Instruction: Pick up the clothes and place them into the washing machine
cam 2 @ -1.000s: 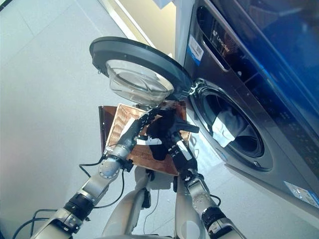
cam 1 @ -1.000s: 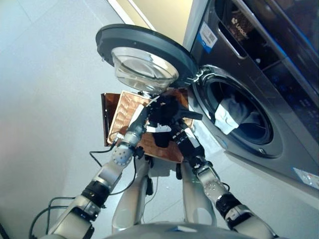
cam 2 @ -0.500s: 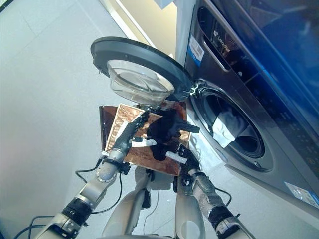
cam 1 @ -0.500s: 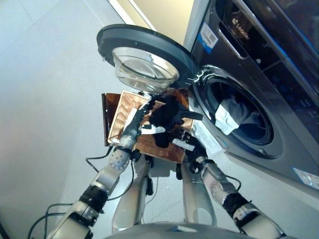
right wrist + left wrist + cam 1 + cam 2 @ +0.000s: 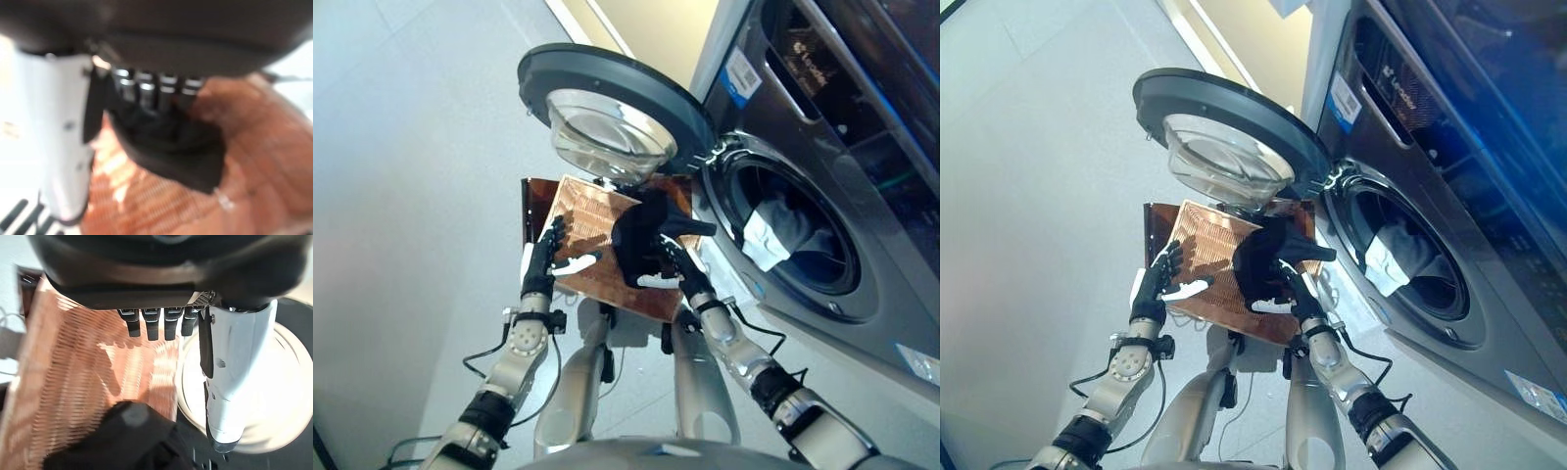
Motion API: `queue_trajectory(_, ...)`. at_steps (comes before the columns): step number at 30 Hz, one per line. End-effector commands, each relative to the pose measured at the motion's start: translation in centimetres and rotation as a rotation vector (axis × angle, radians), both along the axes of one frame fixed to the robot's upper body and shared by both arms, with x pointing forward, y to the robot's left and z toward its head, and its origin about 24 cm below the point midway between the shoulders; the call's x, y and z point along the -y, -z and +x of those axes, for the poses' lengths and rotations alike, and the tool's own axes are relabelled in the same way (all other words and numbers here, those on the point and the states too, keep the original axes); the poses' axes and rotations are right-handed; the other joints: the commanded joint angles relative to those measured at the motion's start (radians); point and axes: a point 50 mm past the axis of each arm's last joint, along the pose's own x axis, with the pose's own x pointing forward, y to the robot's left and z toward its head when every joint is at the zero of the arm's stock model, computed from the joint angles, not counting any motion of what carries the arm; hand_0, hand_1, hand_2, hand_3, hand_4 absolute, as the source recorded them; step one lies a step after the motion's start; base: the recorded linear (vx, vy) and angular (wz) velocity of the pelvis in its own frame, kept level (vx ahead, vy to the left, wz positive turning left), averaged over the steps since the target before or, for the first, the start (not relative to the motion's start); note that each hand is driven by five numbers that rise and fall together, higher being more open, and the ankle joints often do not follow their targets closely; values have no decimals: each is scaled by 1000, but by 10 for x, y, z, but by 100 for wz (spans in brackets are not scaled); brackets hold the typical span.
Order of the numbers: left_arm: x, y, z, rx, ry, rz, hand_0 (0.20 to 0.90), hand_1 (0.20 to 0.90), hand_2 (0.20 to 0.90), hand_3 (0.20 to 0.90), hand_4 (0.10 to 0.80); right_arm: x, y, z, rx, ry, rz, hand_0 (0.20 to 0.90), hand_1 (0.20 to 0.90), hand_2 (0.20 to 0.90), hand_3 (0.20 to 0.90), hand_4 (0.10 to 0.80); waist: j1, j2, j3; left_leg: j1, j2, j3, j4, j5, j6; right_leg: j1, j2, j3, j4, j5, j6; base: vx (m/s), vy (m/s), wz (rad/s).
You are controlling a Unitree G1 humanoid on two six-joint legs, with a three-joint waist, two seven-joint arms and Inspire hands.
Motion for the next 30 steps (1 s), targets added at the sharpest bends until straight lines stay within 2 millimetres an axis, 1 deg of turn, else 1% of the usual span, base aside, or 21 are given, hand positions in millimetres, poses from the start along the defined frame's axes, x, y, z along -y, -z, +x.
queue_trajectory(1, -11, -20, 4, 146, -82, -63, 900, 900, 900, 900, 800, -39, -23, 4, 134, -91, 62, 900, 900, 900, 900, 800, 24, -3, -8, -6, -32, -36, -17, -38, -36, -50, 16, -15, 10, -16, 28, -24, 10, 11)
queue_trajectory(2, -14, -18, 2, 140, -105, -60, 900, 900, 900, 900, 800, -49, -25, 7, 145, -100, 62, 900, 900, 900, 900, 800, 32, -2, -2, -8, -33, -40, -17, -36, -35, -49, 14, -21, 8, -15, 27, -23, 11, 9)
queue_trajectory(5, -17, -18, 1, 143, -120, -46, 900, 900, 900, 900, 800, -61, -30, 13, 171, -94, 35, 900, 900, 900, 900, 800, 41, 1, 7, -14, -33, -44, -17, -32, -35, -49, 11, -28, 5, -12, 28, -21, 15, 9)
queue_trajectory(6, -17, -18, 1, 143, -120, -46, 900, 900, 900, 900, 800, -61, -30, 13, 172, -94, 35, 900, 900, 900, 900, 800, 41, 1, 8, -14, -33, -44, -17, -32, -35, -49, 11, -28, 5, -12, 28, -31, 20, 9)
queue_trajectory(7, -18, -21, 2, 152, -130, -31, 900, 900, 900, 900, 800, -66, -35, 19, 196, -65, 24, 900, 900, 900, 900, 800, 47, 3, 17, -19, -33, -48, -17, -28, -34, -53, 10, -31, 7, -11, 28, -22, 10, 5)
queue_trajectory(10, -19, -24, 3, 167, -137, -7, 900, 900, 900, 900, 800, -71, -40, 25, 221, -44, 5, 900, 900, 900, 900, 800, 51, 5, 26, -22, -34, -51, -17, -24, -34, -52, 9, -34, 6, -9, 27, -27, 21, 7)
queue_trajectory(14, -19, -32, 5, 203, -139, 43, 900, 900, 900, 900, 800, -79, -53, 36, 304, -16, -72, 900, 900, 900, 900, 800, 62, 9, 47, -31, -36, -62, -17, -19, -32, -54, 2, -43, 5, -5, 29, -24, 21, 8)
queue_trajectory(16, -19, -34, 6, 214, -141, 49, 900, 900, 900, 900, 800, -80, -55, 38, 312, -10, -74, 900, 900, 900, 900, 800, 63, 10, 49, -34, -36, -64, -17, -18, -32, -55, 1, -44, 6, -5, 29, -14, 17, 4)
queue_trajectory(17, -19, -36, 6, 222, -145, 61, 900, 900, 900, 900, 800, -82, -57, 42, 326, 2, -112, 900, 900, 900, 900, 800, 68, 12, 55, -39, -37, -66, -17, -15, -31, -58, 0, -46, 6, -3, 29, -17, 22, 4)
queue_trajectory(20, -18, -39, 7, 238, -140, 75, 900, 900, 900, 900, 800, -82, -59, 47, 331, 22, -144, 900, 900, 900, 900, 800, 74, 14, 64, -44, -38, -71, -17, -13, -30, -63, -3, -51, 7, -1, 30, 0, 0, 0)
queue_trajectory(23, -17, -44, 8, 258, -131, 98, 900, 900, 900, 900, 800, -86, -67, 56, 367, 42, -200, 900, 900, 900, 900, 800, 83, 20, 78, -52, -39, -78, -17, -8, -30, -68, -5, -54, 9, 2, 29, -19, 10, 4)
queue_trajectory(24, -17, -45, 8, 266, -129, 102, 900, 900, 900, 900, 800, -86, -68, 58, 376, 44, -225, 900, 900, 900, 900, 800, 84, 20, 82, -53, -39, -80, -17, -7, -30, -68, -7, -56, 9, 3, 29, -32, 5, 12)
queue_trajectory(25, -16, -48, 8, 278, -120, 115, 900, 900, 900, 900, 800, -86, -72, 64, 397, 51, -292, 900, 900, 900, 900, 800, 88, 25, 89, -59, -41, -84, -17, -4, -30, -71, -9, -60, 8, 2, 29, -20, 4, 9)
queue_trajectory(27, -16, -49, 8, 284, -119, 119, 900, 900, 900, 900, 800, -85, -74, 67, 403, 56, -317, 900, 900, 900, 900, 800, 90, 27, 92, -60, -43, -85, -17, -4, -30, -71, -10, -62, 9, 1, 29, -15, 9, 8)
queue_trajectory(28, -16, -52, 8, 294, -114, 130, 900, 900, 900, 900, 800, -83, -77, 73, 414, 73, -383, 900, 900, 900, 900, 800, 95, 33, 99, -64, -44, -88, -17, -1, -29, -78, -12, -64, 15, 0, 28, -13, 13, 6)
queue_trajectory(29, -16, -52, 8, 294, -114, 130, 900, 900, 900, 900, 800, -83, -78, 73, 414, 73, -383, 900, 900, 900, 900, 800, 95, 33, 99, -64, -44, -87, -17, -1, -29, -78, -12, -64, 16, 0, 28, -25, 22, 5)
queue_trajectory(30, -17, -54, 9, 304, -111, 140, 900, 900, 900, 900, 800, -82, -80, 78, 414, 86, -428, 900, 900, 900, 900, 800, 99, 38, 105, -70, -46, -89, -17, 2, -29, -83, -13, -65, 20, 1, 27, 0, 0, 0)
